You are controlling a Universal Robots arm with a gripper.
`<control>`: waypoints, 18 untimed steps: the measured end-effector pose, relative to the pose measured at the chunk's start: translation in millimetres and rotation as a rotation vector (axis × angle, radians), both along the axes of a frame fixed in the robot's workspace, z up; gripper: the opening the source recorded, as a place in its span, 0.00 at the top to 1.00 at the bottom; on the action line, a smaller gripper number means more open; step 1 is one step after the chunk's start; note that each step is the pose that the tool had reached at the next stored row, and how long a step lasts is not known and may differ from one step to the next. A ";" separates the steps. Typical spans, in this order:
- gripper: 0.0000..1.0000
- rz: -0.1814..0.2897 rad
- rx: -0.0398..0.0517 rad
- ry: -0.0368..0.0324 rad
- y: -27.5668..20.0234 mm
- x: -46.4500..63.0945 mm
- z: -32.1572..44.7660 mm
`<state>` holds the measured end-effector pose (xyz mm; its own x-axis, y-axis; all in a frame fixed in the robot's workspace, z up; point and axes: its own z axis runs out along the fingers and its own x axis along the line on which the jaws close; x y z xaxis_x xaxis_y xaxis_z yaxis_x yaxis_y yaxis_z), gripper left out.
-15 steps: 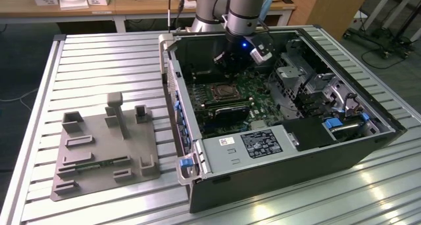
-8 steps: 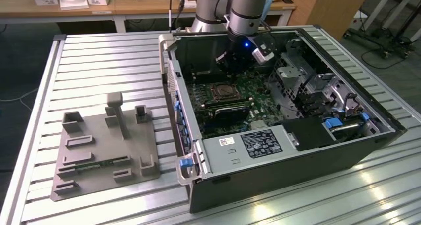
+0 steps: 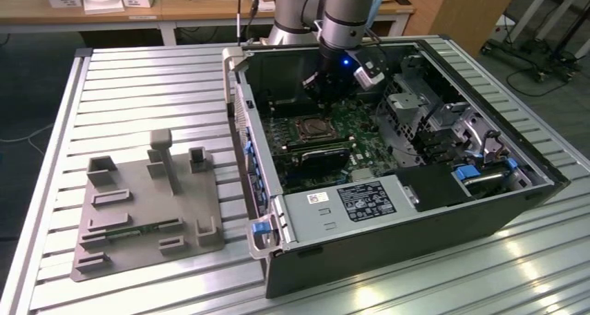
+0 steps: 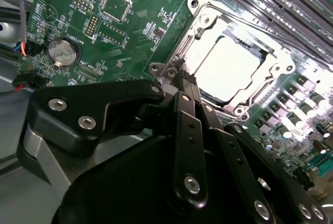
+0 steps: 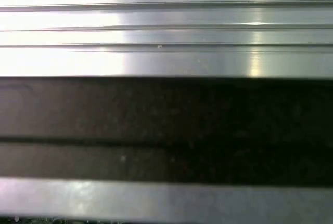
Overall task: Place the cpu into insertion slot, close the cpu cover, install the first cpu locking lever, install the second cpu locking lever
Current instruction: 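Install the second cpu locking lever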
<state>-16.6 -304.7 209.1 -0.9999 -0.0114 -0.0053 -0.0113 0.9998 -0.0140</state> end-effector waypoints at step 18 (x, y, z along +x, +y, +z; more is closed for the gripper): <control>0.90 0.000 -0.0022 -0.0001 -1.8 0.3 6.3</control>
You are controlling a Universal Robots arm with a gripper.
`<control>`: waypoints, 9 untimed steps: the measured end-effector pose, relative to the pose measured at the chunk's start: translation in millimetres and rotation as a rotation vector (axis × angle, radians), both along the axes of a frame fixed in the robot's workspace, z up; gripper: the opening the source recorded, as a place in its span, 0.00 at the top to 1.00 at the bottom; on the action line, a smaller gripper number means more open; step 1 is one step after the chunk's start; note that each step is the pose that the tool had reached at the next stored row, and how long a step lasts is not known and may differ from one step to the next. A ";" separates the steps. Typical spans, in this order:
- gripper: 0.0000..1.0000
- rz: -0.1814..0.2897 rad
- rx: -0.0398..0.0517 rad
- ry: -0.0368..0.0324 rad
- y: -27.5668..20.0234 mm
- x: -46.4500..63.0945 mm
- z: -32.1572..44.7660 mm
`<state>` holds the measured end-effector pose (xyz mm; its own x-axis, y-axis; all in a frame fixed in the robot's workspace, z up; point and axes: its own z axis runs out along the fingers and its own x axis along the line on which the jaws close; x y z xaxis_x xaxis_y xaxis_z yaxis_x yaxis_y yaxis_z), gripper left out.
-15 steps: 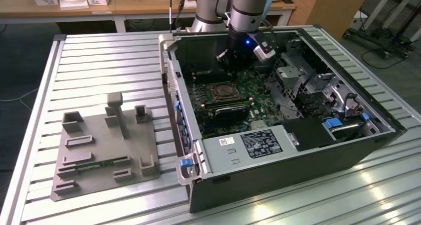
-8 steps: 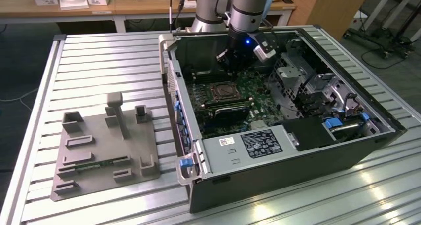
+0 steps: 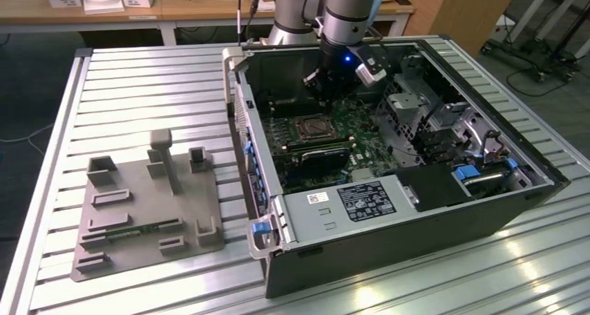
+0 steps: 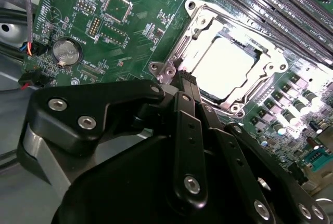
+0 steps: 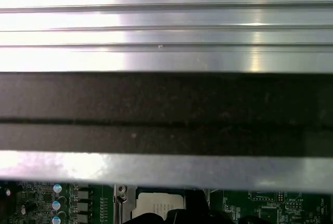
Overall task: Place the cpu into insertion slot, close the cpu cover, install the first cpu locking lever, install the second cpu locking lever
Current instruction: 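Install the second cpu locking lever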
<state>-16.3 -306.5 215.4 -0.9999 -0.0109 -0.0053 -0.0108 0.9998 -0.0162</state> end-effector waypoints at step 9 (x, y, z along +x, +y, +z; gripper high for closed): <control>0.90 -0.001 -0.0190 0.0001 -14.2 0.1 0.0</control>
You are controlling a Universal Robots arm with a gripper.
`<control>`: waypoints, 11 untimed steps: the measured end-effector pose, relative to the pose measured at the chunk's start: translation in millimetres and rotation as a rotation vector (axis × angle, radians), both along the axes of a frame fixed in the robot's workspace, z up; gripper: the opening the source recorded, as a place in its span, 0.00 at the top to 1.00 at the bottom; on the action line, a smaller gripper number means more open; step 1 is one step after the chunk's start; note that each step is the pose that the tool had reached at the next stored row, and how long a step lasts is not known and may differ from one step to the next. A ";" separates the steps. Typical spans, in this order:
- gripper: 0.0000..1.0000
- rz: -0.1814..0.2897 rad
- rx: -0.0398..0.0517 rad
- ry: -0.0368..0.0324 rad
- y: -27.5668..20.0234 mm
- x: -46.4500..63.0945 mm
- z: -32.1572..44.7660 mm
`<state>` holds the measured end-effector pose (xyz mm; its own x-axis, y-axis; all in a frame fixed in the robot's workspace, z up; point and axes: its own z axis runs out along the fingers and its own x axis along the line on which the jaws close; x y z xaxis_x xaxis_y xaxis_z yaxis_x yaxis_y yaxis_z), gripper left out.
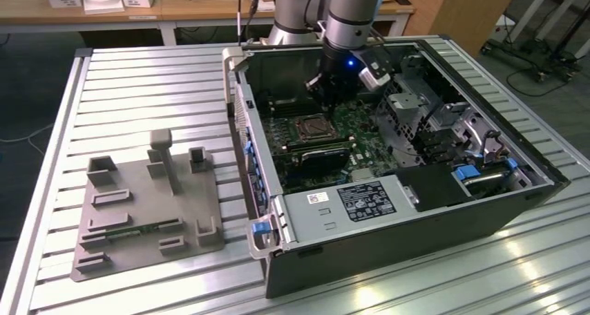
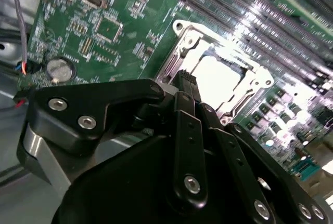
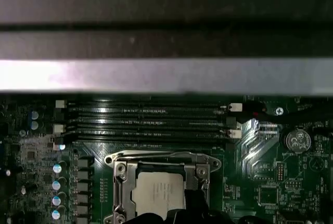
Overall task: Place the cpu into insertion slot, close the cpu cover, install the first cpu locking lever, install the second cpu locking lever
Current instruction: 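Install the second cpu locking lever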
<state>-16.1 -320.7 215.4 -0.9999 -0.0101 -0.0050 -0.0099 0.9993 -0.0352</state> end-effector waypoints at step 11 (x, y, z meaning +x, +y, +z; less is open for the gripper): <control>0.90 -0.001 -0.0088 0.0037 -6.7 4.4 6.3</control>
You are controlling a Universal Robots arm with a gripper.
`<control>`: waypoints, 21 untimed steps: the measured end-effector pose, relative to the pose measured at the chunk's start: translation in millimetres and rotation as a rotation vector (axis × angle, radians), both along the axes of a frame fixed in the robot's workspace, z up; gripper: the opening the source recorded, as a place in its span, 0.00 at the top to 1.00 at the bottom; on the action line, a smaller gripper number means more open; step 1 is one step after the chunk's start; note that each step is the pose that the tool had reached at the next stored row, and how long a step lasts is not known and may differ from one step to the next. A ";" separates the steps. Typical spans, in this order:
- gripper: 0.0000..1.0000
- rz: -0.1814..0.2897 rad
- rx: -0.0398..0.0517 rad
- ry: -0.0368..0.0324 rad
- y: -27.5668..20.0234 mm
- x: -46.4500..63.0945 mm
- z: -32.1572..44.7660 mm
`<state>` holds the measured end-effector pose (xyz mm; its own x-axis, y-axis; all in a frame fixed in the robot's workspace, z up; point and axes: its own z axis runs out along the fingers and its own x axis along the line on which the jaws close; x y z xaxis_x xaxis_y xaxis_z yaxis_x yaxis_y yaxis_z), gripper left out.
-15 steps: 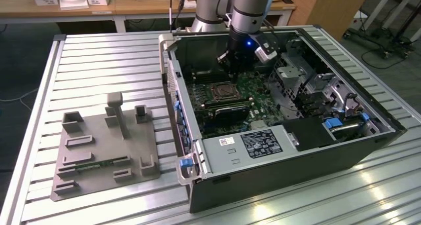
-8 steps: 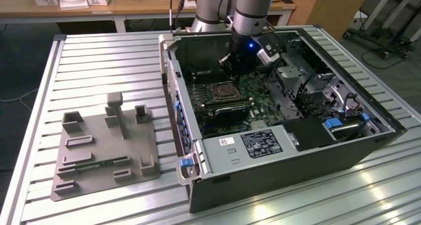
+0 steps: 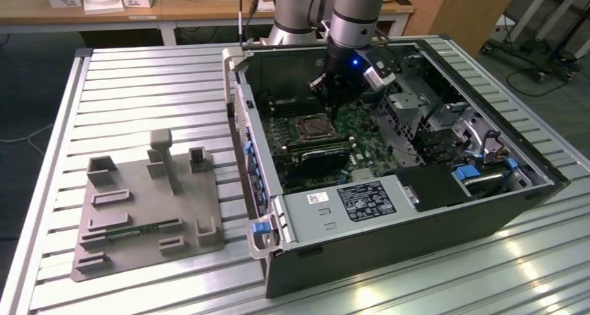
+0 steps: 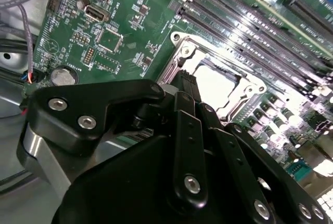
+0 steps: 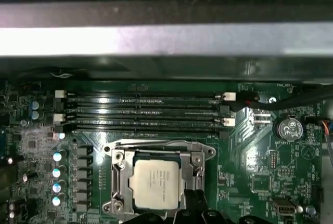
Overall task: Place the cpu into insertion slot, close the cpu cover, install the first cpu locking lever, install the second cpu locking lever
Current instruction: 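Install the second cpu locking lever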
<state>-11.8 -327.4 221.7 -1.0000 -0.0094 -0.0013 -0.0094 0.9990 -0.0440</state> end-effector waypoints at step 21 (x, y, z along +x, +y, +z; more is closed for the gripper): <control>0.90 0.000 0.0016 0.0000 -22.1 0.0 11.0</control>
<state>-11.8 -349.5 232.7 -1.0000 -0.0094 -0.0013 -0.0093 0.9991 -0.0424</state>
